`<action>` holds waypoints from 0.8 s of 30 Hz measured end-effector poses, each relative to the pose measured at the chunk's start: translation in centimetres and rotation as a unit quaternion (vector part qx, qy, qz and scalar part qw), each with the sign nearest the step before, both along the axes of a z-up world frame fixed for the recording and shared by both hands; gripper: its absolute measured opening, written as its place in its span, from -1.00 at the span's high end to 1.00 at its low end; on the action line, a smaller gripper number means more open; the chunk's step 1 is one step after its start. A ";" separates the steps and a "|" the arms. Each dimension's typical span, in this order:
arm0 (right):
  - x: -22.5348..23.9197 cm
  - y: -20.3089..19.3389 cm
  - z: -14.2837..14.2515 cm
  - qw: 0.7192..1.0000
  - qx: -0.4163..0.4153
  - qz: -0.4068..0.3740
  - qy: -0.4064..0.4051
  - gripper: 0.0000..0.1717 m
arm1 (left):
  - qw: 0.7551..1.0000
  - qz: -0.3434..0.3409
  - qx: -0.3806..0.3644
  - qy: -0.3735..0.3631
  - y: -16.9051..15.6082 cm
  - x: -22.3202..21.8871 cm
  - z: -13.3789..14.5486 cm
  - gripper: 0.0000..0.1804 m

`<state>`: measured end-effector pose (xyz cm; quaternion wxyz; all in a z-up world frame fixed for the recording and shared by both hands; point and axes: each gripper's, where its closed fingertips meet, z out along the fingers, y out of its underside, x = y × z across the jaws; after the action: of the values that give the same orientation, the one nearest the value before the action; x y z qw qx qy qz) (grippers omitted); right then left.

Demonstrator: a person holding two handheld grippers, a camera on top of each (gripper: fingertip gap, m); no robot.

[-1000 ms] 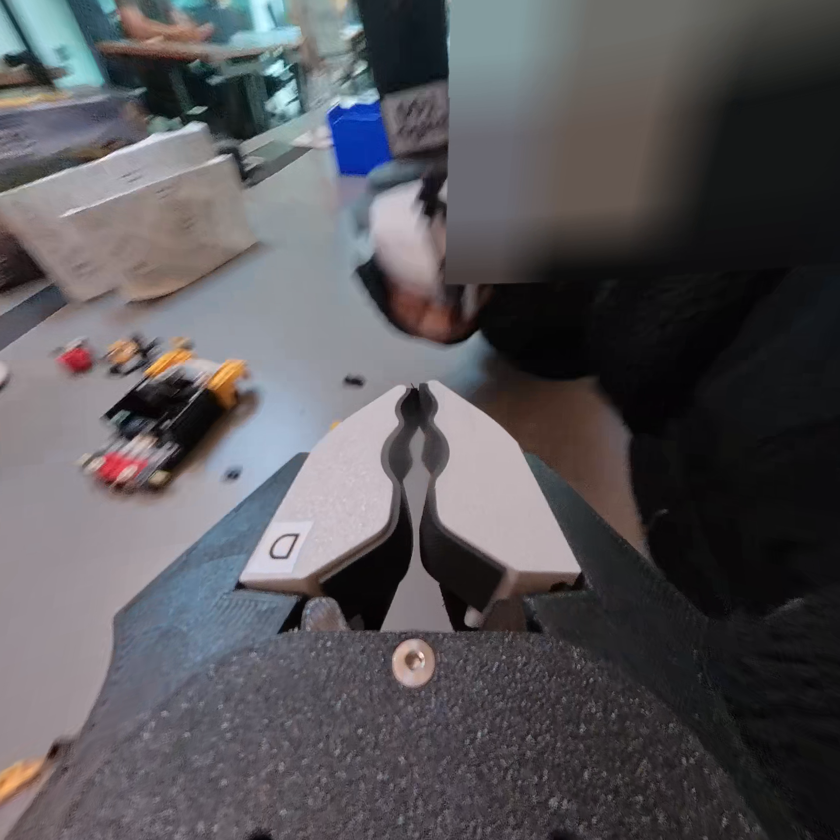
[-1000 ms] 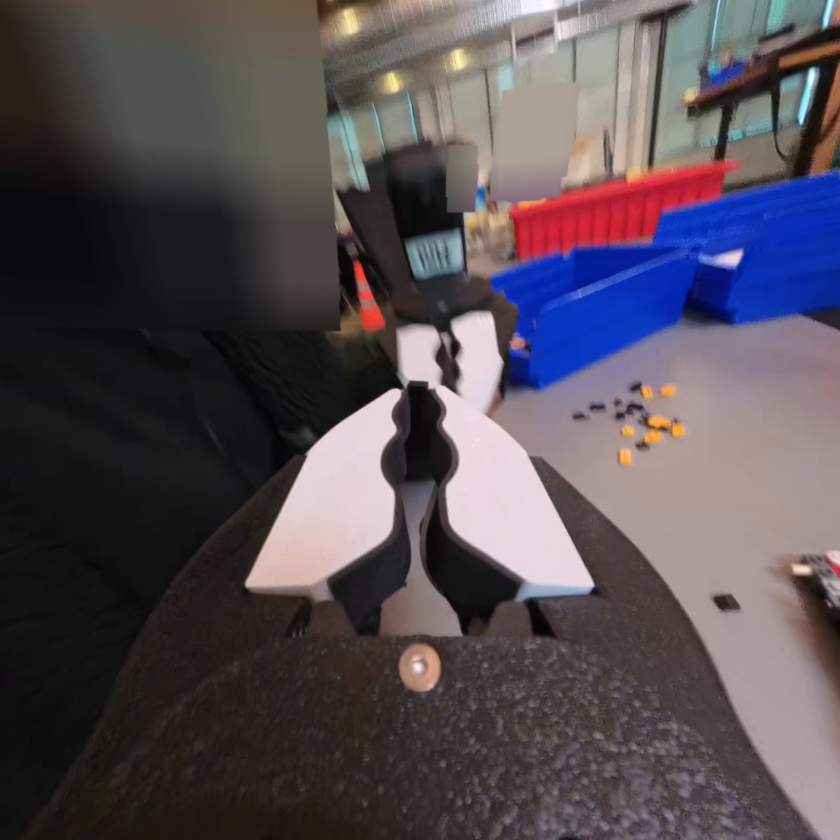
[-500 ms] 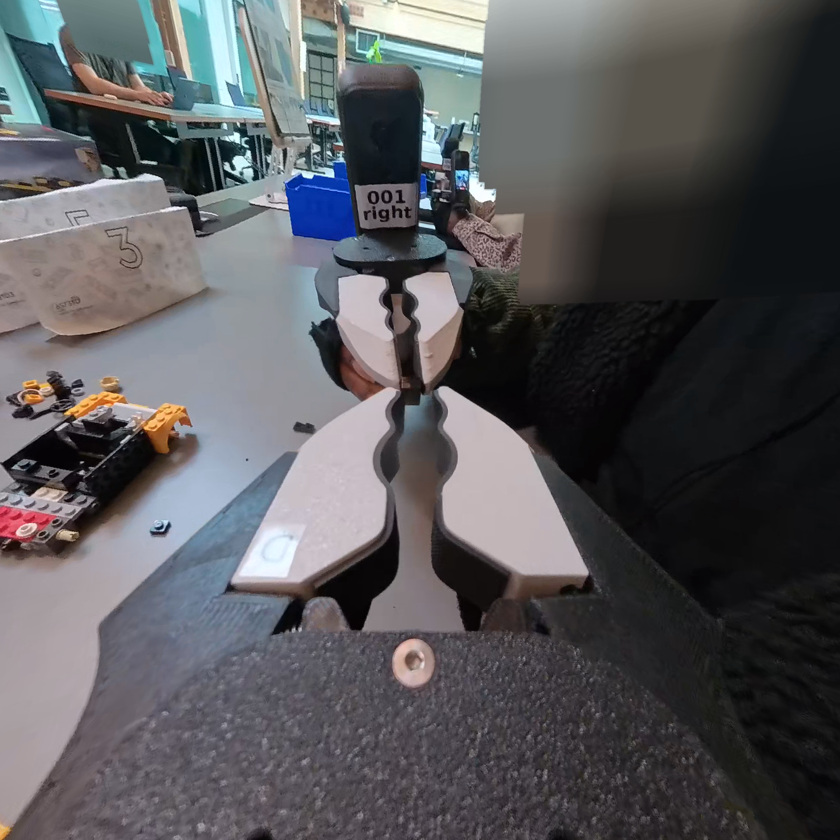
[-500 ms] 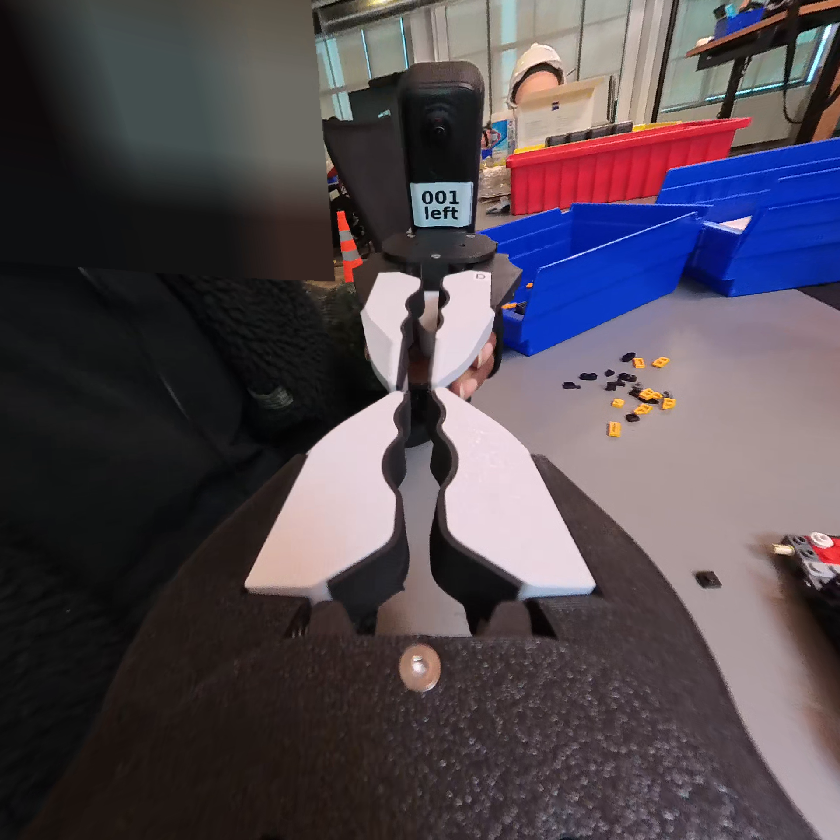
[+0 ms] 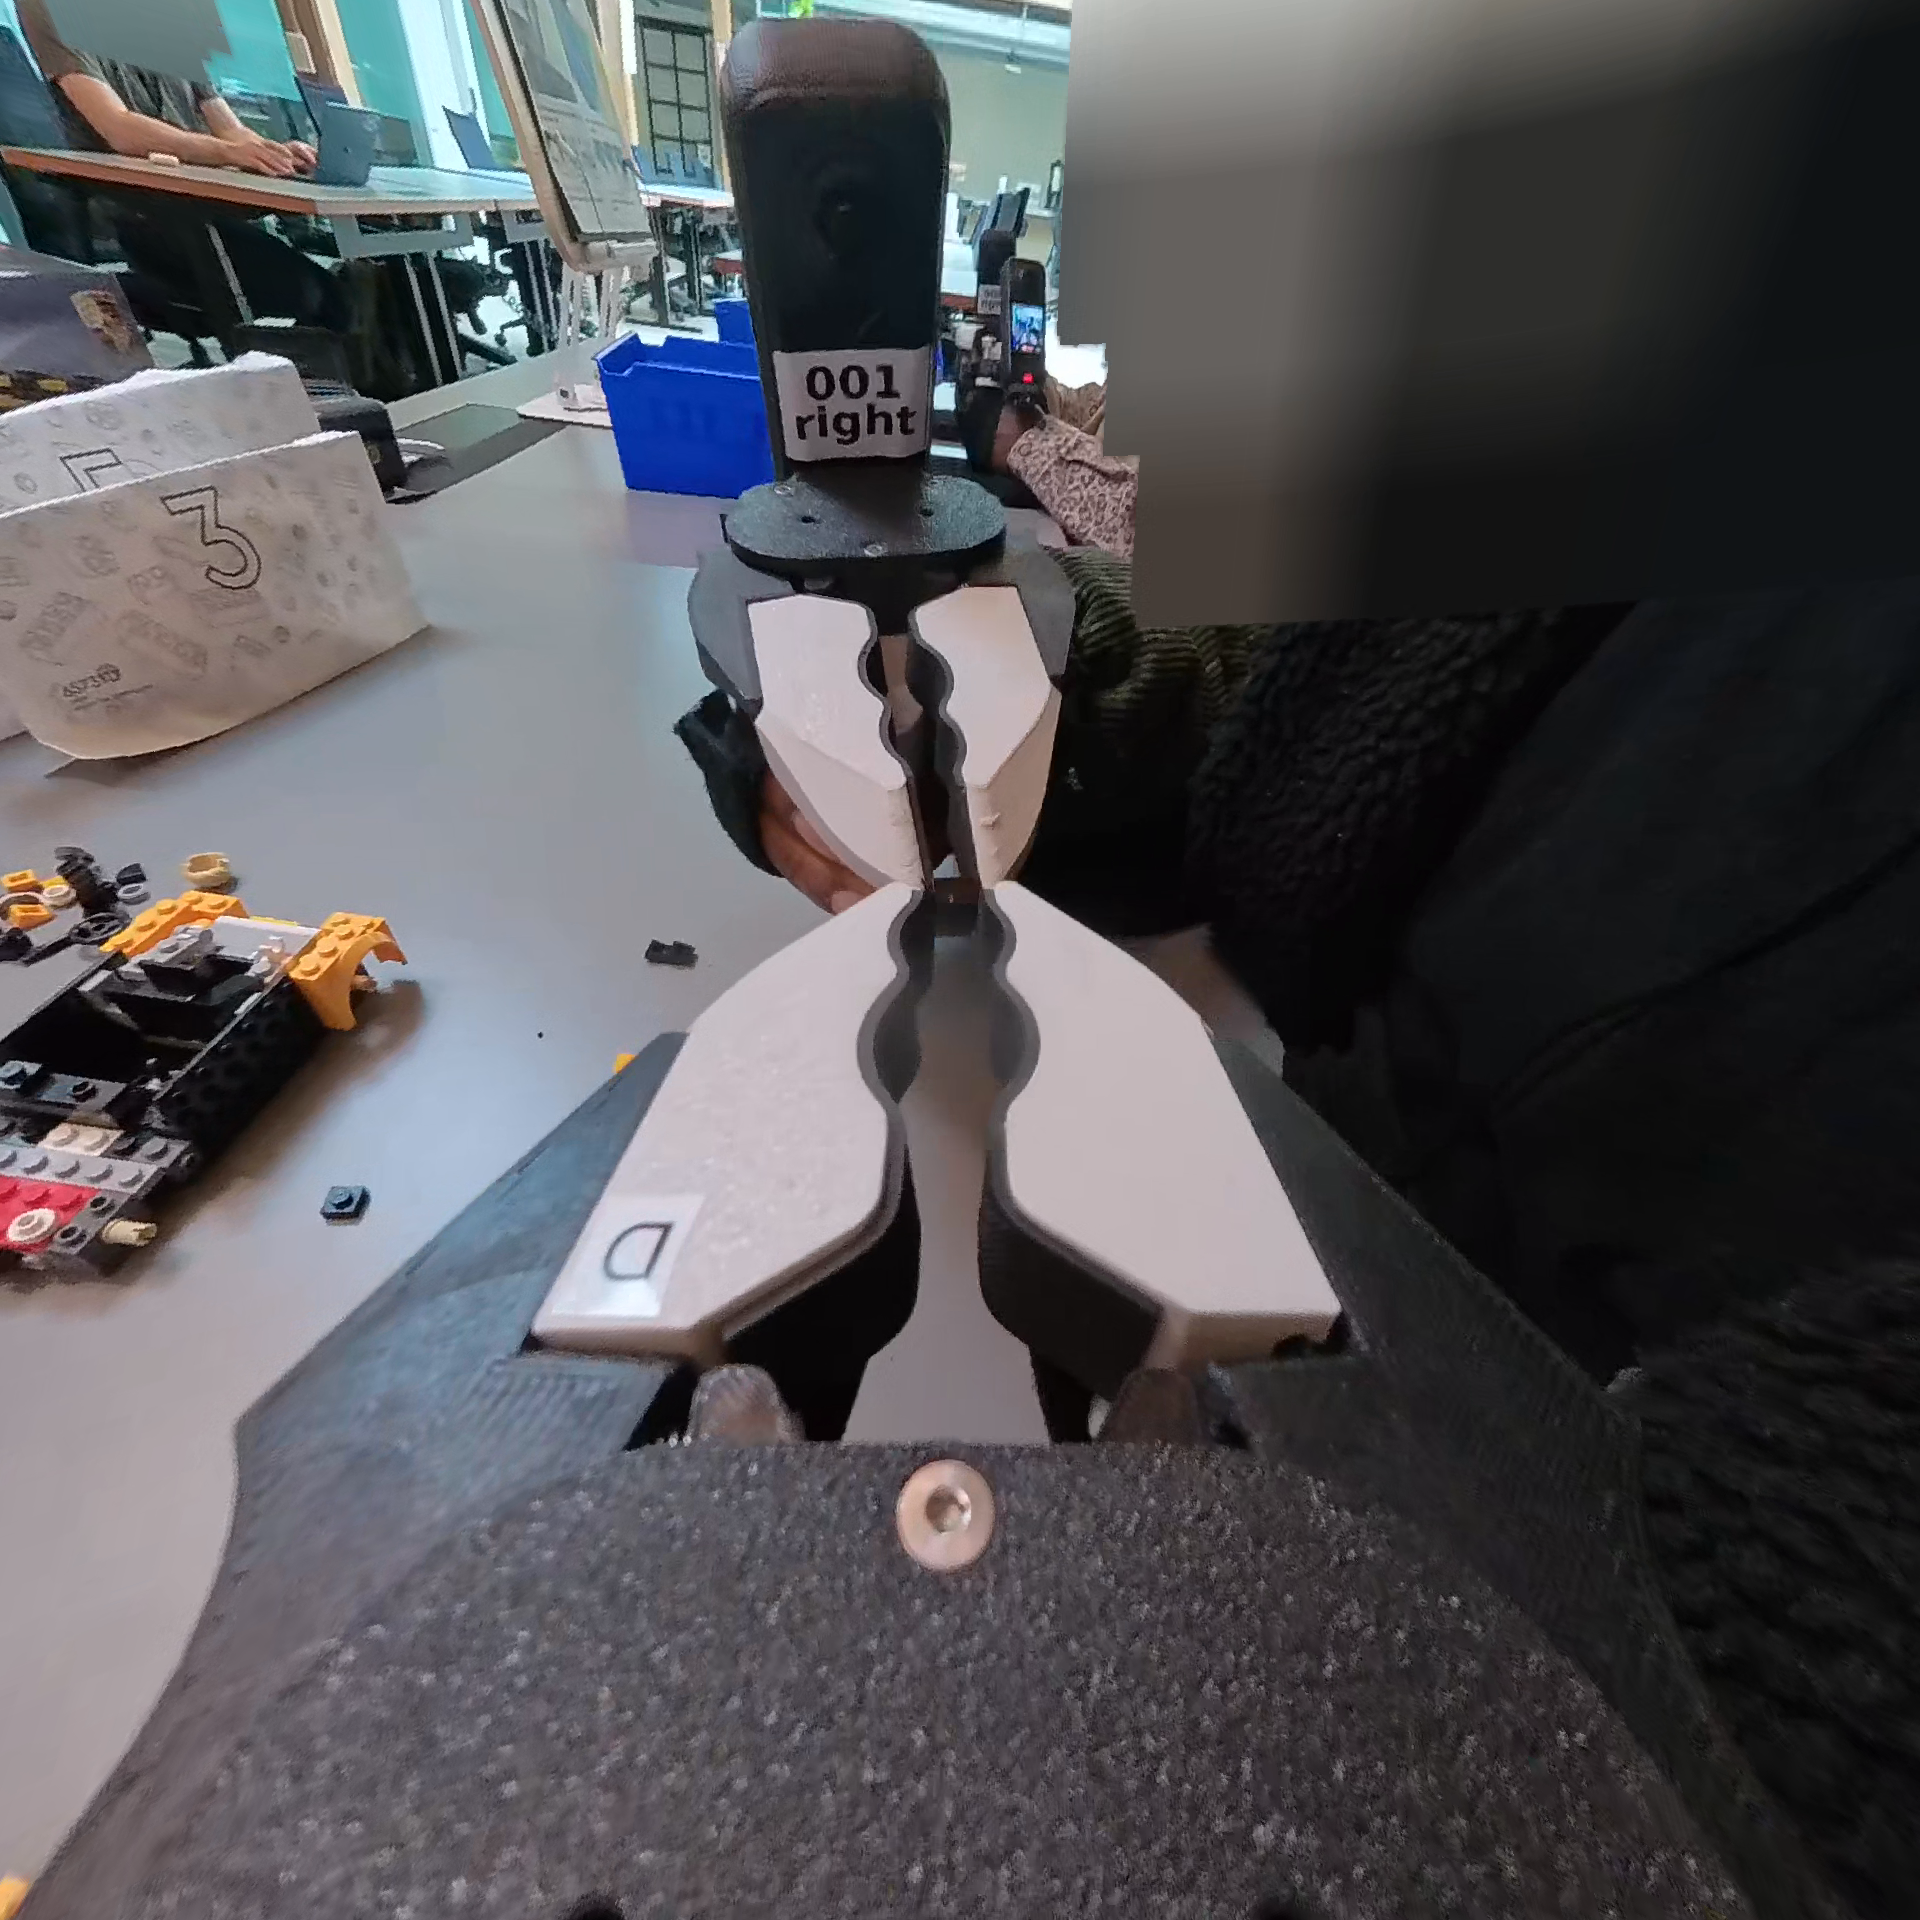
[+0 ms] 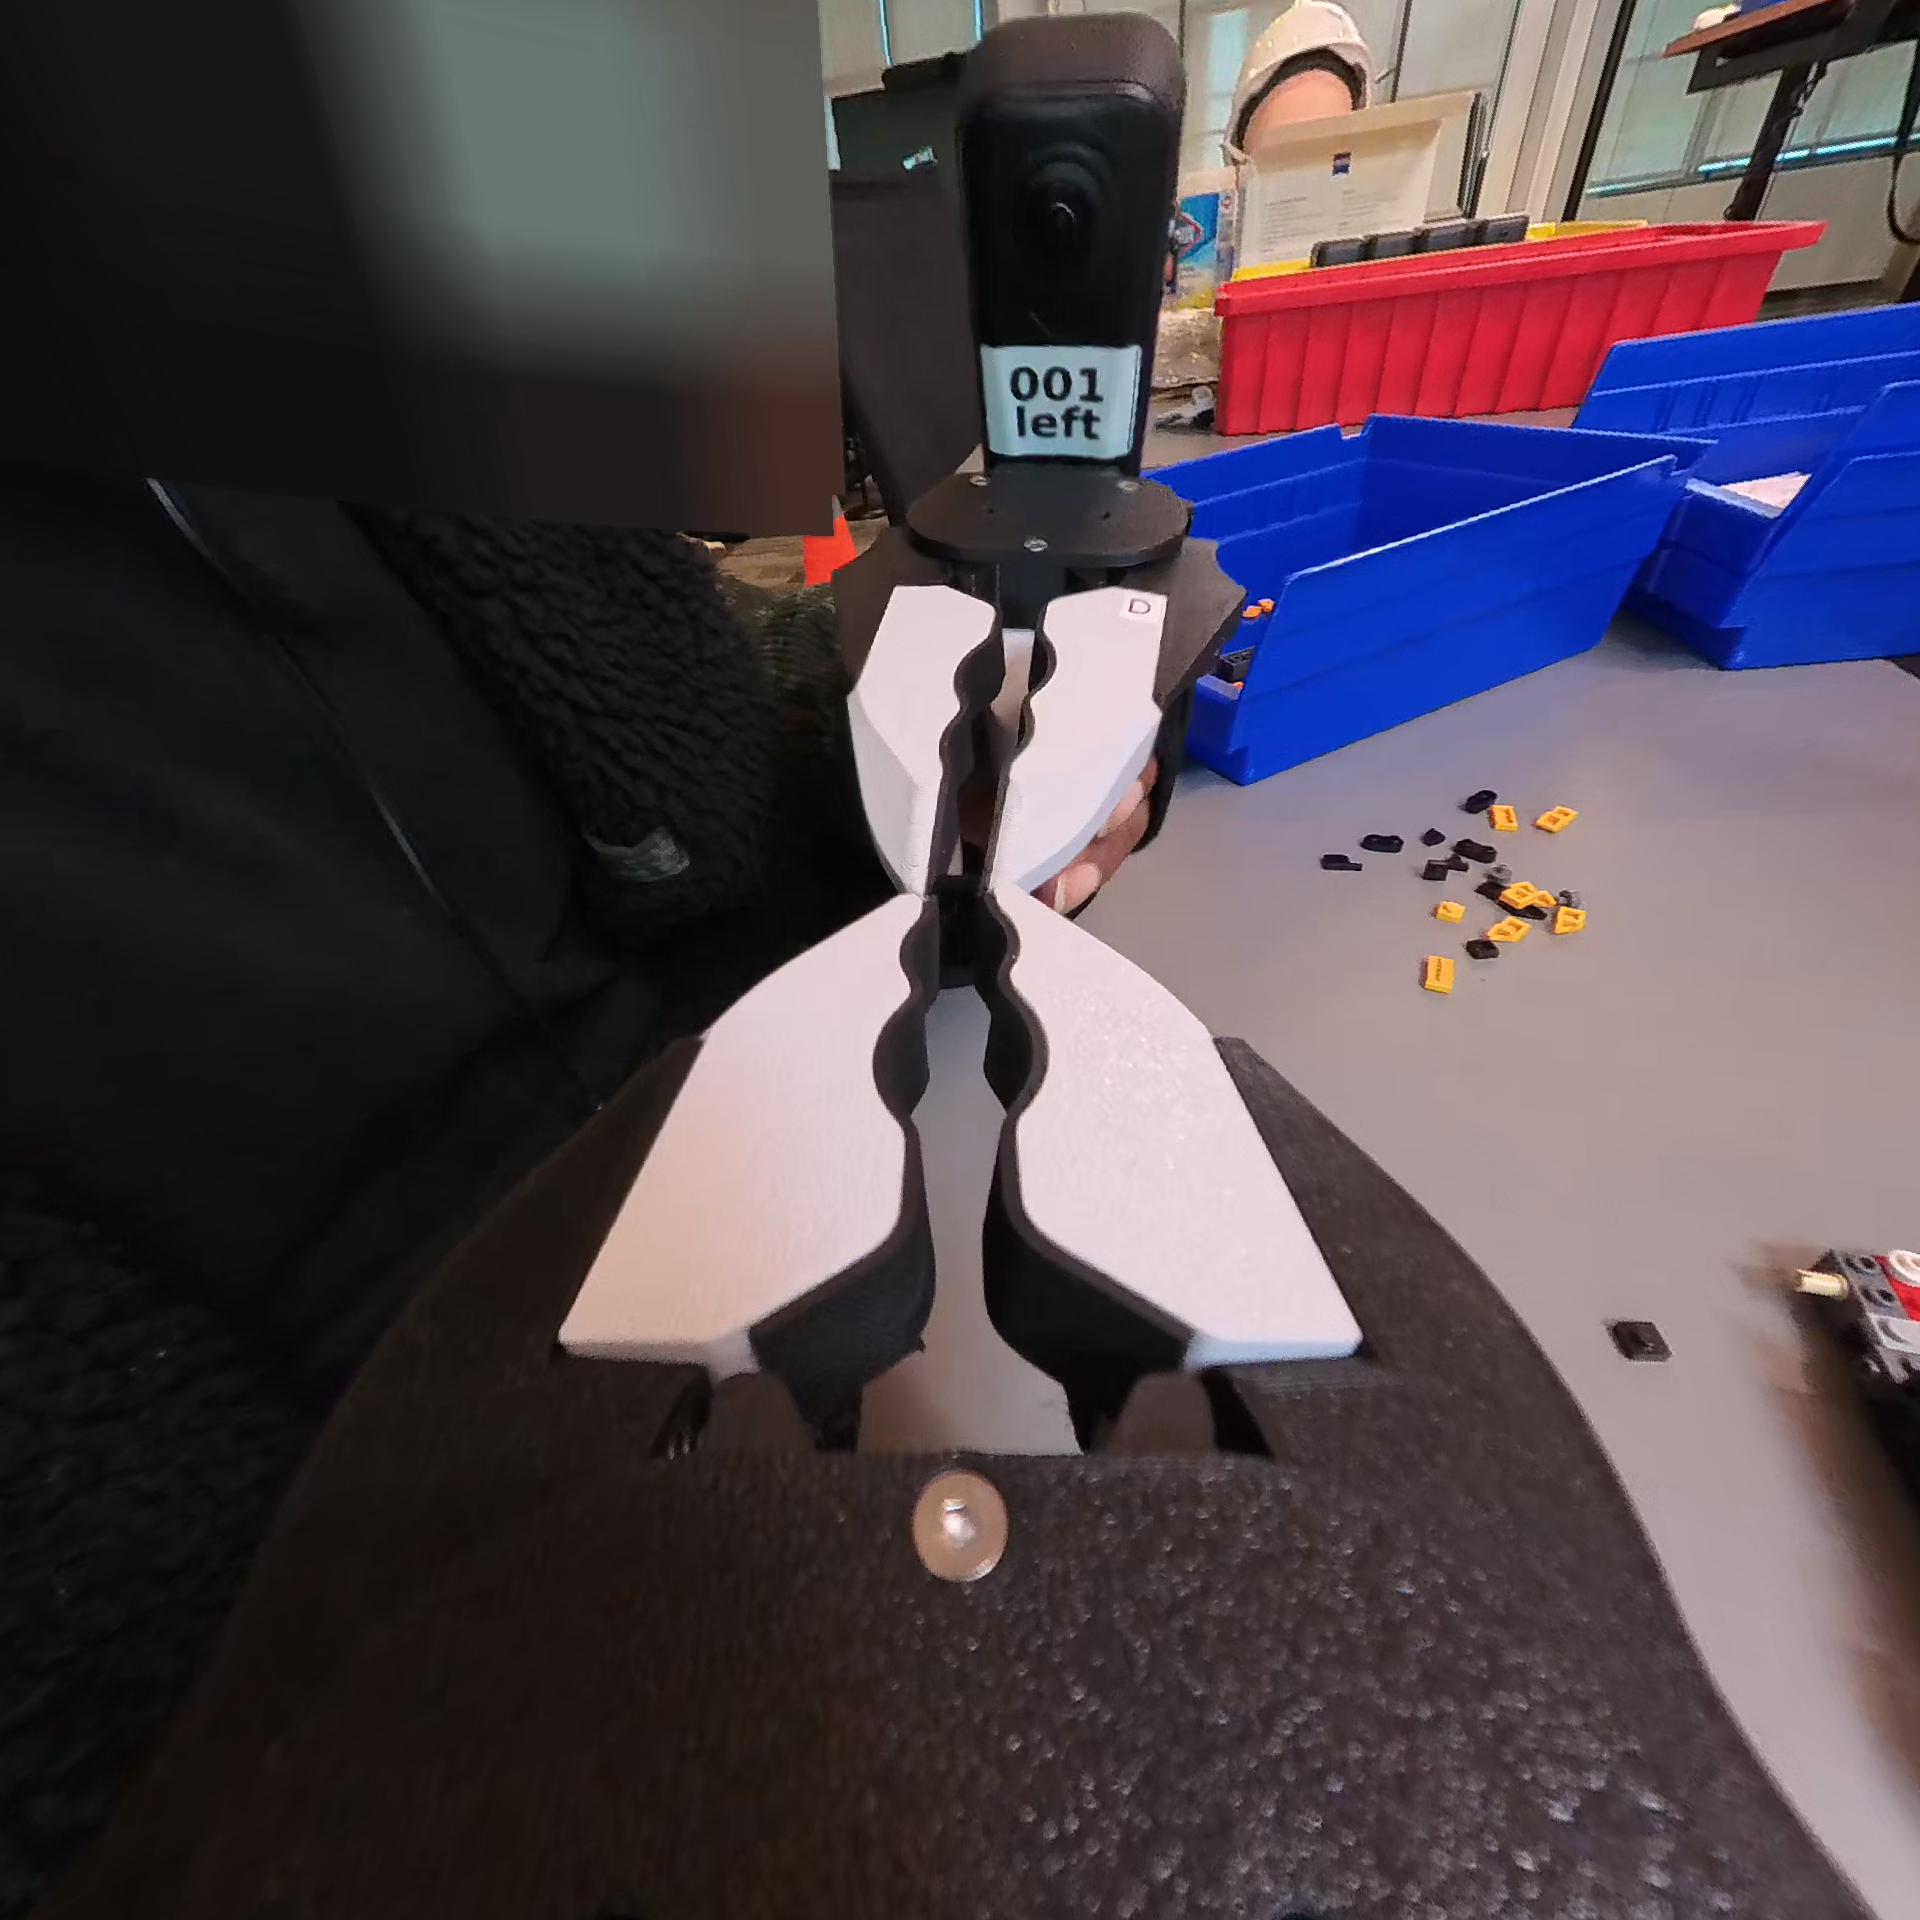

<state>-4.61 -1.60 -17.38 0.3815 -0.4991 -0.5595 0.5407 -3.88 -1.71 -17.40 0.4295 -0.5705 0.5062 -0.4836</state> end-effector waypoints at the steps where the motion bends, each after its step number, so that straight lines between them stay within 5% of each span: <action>1: 0.0 0.1 0.0 1.000 0.001 -0.002 -0.001 0.92 | 1.000 0.002 -0.002 0.002 0.1 0.0 -0.1 0.92; 16: 0.3 -0.2 -1.4 0.994 0.080 -0.010 -0.072 0.92 | 0.998 0.002 0.019 0.060 -0.2 0.2 -1.6 0.91; 24: 0.1 -0.1 -3.6 0.988 0.079 -0.009 -0.129 0.94 | 0.984 0.010 0.100 0.148 -0.1 0.0 -3.8 0.91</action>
<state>-4.50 -1.70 -20.99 0.3494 -0.5375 -0.6406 0.4226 -3.91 -1.85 -21.22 0.4095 -0.5953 0.6038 -0.3366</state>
